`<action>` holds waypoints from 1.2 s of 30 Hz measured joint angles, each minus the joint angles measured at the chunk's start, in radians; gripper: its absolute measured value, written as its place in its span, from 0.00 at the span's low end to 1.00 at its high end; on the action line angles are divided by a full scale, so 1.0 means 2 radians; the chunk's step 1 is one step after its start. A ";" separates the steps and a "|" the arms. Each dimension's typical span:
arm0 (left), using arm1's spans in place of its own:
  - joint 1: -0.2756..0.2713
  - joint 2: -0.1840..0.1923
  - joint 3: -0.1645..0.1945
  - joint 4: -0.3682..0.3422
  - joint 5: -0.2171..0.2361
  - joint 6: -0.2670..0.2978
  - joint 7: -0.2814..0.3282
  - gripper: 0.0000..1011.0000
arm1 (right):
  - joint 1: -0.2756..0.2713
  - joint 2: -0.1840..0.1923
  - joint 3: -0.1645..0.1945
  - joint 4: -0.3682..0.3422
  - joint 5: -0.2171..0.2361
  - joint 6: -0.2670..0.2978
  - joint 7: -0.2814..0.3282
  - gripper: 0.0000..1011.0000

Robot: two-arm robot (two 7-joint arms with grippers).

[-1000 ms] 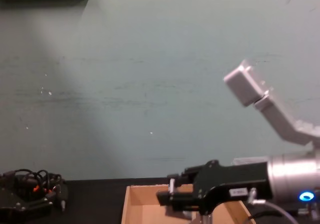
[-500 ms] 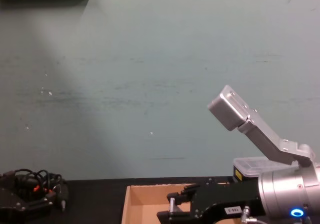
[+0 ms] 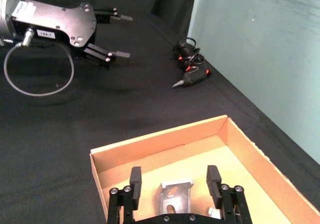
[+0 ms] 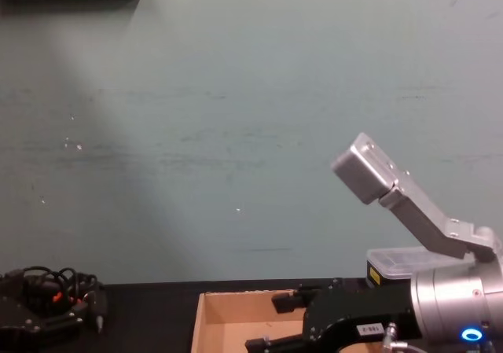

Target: Use one hand to pick up the angle iron from the table and place it into the box.

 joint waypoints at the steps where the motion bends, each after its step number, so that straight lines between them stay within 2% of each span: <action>1: 0.000 0.000 0.000 0.000 0.000 0.000 0.000 0.99 | -0.001 0.001 0.002 -0.002 0.000 0.000 0.000 0.83; 7: 0.000 0.000 0.000 0.000 0.000 0.000 0.000 0.99 | -0.010 0.007 0.016 -0.020 0.000 0.001 -0.005 0.98; 15: 0.000 0.000 0.000 0.000 0.000 0.000 0.000 0.99 | -0.036 0.026 0.043 -0.063 0.002 0.005 -0.026 0.99; 17: 0.000 0.000 0.000 0.000 0.000 0.000 0.000 0.99 | -0.054 0.041 0.060 -0.097 0.007 0.010 -0.039 0.99; 19: 0.000 0.000 0.000 0.000 0.000 0.000 0.000 0.99 | -0.065 0.050 0.069 -0.118 0.011 0.013 -0.044 0.99; 22: 0.000 0.000 0.000 0.000 0.000 0.000 0.000 0.99 | -0.081 0.063 0.082 -0.148 0.018 0.019 -0.049 0.99; 28: 0.000 0.000 0.000 0.000 0.000 0.000 0.000 0.99 | -0.131 0.107 0.113 -0.233 0.035 0.038 -0.050 0.99; 29: 0.000 0.000 0.000 0.000 0.000 0.000 0.000 0.99 | -0.138 0.112 0.116 -0.242 0.037 0.041 -0.049 0.99; 31: 0.000 0.000 0.000 0.000 0.000 0.000 0.000 0.99 | -0.138 0.112 0.116 -0.242 0.037 0.041 -0.049 0.99; 32: 0.000 0.000 0.000 0.000 0.000 0.000 0.000 0.99 | -0.161 0.131 0.127 -0.275 0.044 0.049 -0.045 0.99; 36: 0.000 0.000 0.000 0.000 0.000 0.000 0.000 0.99 | -0.187 0.149 0.135 -0.308 0.054 0.058 -0.039 0.99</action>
